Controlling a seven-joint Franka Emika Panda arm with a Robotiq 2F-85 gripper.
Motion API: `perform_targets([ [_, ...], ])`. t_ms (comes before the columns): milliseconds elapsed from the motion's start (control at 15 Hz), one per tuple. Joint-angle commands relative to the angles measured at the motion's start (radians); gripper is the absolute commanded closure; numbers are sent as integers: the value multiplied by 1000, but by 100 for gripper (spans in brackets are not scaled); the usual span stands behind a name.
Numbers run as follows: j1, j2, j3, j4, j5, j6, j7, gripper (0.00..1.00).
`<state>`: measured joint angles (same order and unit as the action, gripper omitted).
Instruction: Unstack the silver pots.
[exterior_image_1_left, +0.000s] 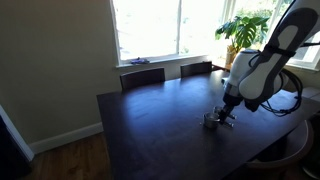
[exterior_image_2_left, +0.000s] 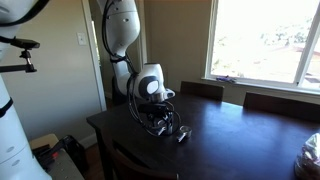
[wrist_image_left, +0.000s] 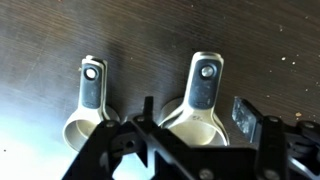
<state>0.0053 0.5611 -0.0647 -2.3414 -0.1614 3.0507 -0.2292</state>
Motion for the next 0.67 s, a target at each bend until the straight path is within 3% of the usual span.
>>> perform_targets([
  [0, 29, -61, -17, -19, -38, -23, 13, 0],
  [67, 42, -62, -23, -8, -44, -30, 19, 0],
  [267, 67, -53, -30, 30, -61, -54, 21, 14],
  [333, 81, -43, -34, 49, -64, -70, 27, 23],
  [467, 97, -28, -36, 82, -76, -102, 31, 24],
  [533, 104, -23, -37, 97, -81, -120, 35, 29],
  [600, 104, -18, -32, 110, -83, -140, 34, 23],
])
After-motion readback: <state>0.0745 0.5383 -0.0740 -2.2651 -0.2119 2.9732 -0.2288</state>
